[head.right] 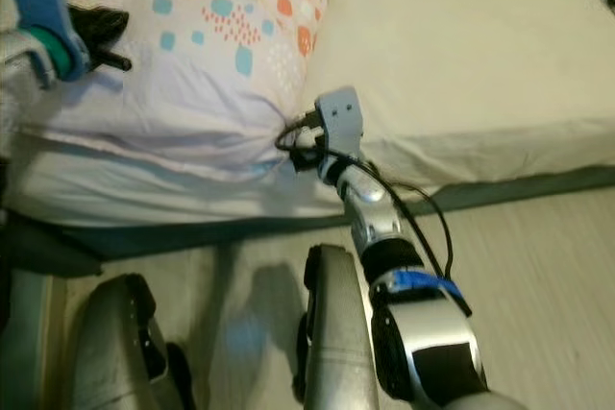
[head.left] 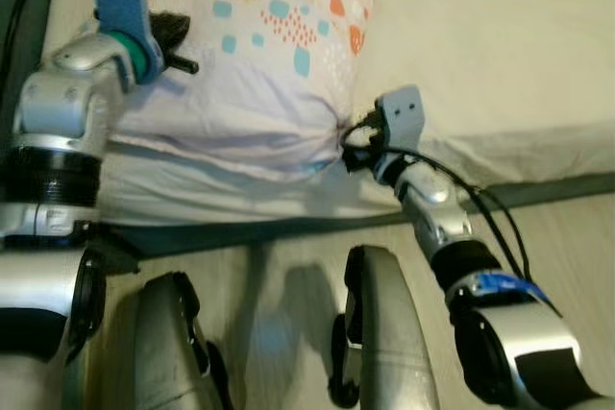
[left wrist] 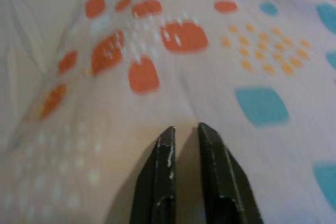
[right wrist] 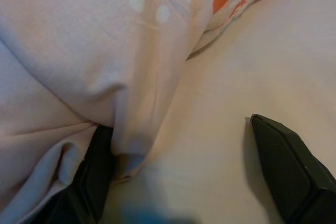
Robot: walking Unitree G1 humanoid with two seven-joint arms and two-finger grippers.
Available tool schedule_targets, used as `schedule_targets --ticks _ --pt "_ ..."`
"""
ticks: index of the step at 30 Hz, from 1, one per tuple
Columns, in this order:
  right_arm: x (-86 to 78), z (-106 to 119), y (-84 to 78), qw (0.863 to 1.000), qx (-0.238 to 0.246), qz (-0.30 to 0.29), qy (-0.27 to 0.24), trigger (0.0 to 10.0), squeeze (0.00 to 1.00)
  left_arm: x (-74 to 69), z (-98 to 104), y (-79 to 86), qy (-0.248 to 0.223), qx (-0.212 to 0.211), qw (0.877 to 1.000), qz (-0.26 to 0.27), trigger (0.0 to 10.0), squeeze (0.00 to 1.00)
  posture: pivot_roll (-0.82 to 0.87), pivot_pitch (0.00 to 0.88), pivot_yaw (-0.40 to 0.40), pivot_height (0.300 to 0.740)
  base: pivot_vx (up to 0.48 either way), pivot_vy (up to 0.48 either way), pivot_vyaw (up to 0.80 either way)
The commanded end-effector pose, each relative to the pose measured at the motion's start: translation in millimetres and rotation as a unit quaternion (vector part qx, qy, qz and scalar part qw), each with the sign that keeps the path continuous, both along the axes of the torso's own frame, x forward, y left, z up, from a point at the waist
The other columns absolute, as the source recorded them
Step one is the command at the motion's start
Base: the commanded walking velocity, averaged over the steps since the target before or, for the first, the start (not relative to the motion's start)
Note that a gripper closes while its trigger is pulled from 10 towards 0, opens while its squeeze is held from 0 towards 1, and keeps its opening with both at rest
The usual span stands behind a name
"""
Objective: Clean up the room
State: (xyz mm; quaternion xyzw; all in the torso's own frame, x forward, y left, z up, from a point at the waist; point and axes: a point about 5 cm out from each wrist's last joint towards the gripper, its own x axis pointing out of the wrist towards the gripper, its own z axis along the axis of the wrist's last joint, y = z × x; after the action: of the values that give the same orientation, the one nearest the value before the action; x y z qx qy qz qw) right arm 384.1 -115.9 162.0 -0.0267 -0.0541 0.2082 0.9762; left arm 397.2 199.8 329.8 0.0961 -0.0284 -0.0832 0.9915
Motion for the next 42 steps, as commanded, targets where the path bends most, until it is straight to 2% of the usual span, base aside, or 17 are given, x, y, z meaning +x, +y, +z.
schedule_targets --ticks 1,4,5,6,7,19,20,22,23,25,27,28,31,32,33,34,42 --pt "-5.1 -6.1 3.1 0.999 0.031 0.016 0.005 10.0 0.00 3.4 -0.7 7.0 0.004 0.000 1.000 0.010 10.0 1.00 0.00 0.245 -0.016 0.497 0.000 0.000 0.00" --pt "-9.9 8.9 16.4 0.990 0.111 0.087 -0.015 10.0 0.00 8.1 8.5 11.6 -0.005 -0.010 1.000 0.022 10.0 1.00 -0.01 0.245 -0.010 0.497 0.000 0.000 0.00" --pt "-10.1 15.0 19.9 0.987 0.125 0.101 -0.023 10.0 0.65 8.6 12.2 14.1 -0.010 -0.008 0.999 0.031 10.0 1.00 -0.01 0.244 -0.006 0.497 0.000 0.000 0.00" --pt "-10.1 15.0 19.9 0.987 0.125 0.101 -0.023 10.0 0.65 8.6 12.2 14.1 -0.010 -0.008 0.999 0.031 10.0 1.00 -0.01 0.244 -0.006 0.497 0.000 0.000 0.00" --pt "-10.5 19.0 22.0 0.985 0.131 0.109 -0.029 10.0 1.00 10.1 15.1 15.9 -0.013 -0.006 0.999 0.037 10.0 1.00 -0.01 0.244 -0.006 0.497 0.000 0.000 0.00" --pt "-16.3 35.4 22.2 0.973 0.185 0.131 -0.041 10.0 1.00 14.8 11.4 28.1 0.002 -0.006 0.999 0.050 10.0 1.00 0.00 0.245 -0.009 0.497 0.000 0.000 0.00" --pt "-19.4 44.9 16.4 0.962 0.234 0.131 -0.045 10.0 0.24 15.9 6.0 32.5 0.023 -0.017 0.998 0.053 10.0 1.00 0.00 0.241 -0.011 0.497 0.000 0.000 0.00" --pt "-19.4 44.9 16.4 0.962 0.234 0.131 -0.045 10.0 0.24 15.9 6.0 32.5 0.023 -0.017 0.998 0.053 10.0 1.00 0.00 0.241 -0.011 0.497 0.000 0.000 0.00" --pt "-20.1 48.9 11.2 0.955 0.265 0.123 -0.047 10.0 0.00 16.8 1.0 34.4 0.036 -0.031 0.997 0.056 10.0 1.00 0.00 0.237 -0.011 0.497 0.000 0.000 0.00" --pt "-20.5 51.9 4.8 0.940 0.316 0.119 -0.047 10.0 0.00 17.8 -8.2 37.7 0.055 -0.054 0.995 0.066 10.0 1.00 0.00 0.235 -0.010 0.497 0.000 0.000 0.00" --pt "-20.5 51.9 4.8 0.940 0.316 0.119 -0.047 10.0 0.00 17.8 -8.2 37.7 0.055 -0.054 0.995 0.066 10.0 1.00 0.00 0.235 -0.010 0.497 0.000 0.000 0.00" --pt "-26.6 53.2 5.6 0.913 0.368 0.173 -0.026 10.0 0.00 18.2 -21.5 40.5 0.080 -0.067 0.991 0.079 10.0 1.00 0.00 0.231 -0.009 0.497 0.000 0.000 0.00" --pt "-35.8 50.8 8.7 0.891 0.391 0.231 -0.005 10.0 0.00 18.5 -36.0 39.6 0.108 -0.064 0.989 0.083 10.0 1.00 0.00 0.229 -0.010 0.497 0.000 0.000 0.00" --pt "-37.9 47.1 9.2 0.891 0.388 0.235 0.003 10.0 0.00 18.3 -42.6 39.7 0.119 -0.061 0.987 0.086 10.0 0.84 0.00 0.229 -0.010 0.497 0.000 0.000 0.00" --pt "-37.9 47.1 9.2 0.891 0.388 0.235 0.003 10.0 0.00 18.3 -42.6 39.7 0.119 -0.061 0.987 0.086 10.0 0.84 0.00 0.229 -0.010 0.497 0.000 0.000 0.00" --pt "-41.2 42.6 9.6 0.894 0.381 0.236 0.013 10.0 0.00 18.1 -49.7 39.7 0.131 -0.064 0.985 0.088 10.0 0.00 -0.01 0.229 -0.010 0.497 0.000 0.000 0.00" --pt "-48.7 34.3 5.7 0.893 0.383 0.232 0.037 10.0 0.00 14.6 -84.3 39.2 0.187 -0.060 0.976 0.091 10.0 0.00 0.00 0.230 -0.011 0.497 0.000 0.000 0.00"
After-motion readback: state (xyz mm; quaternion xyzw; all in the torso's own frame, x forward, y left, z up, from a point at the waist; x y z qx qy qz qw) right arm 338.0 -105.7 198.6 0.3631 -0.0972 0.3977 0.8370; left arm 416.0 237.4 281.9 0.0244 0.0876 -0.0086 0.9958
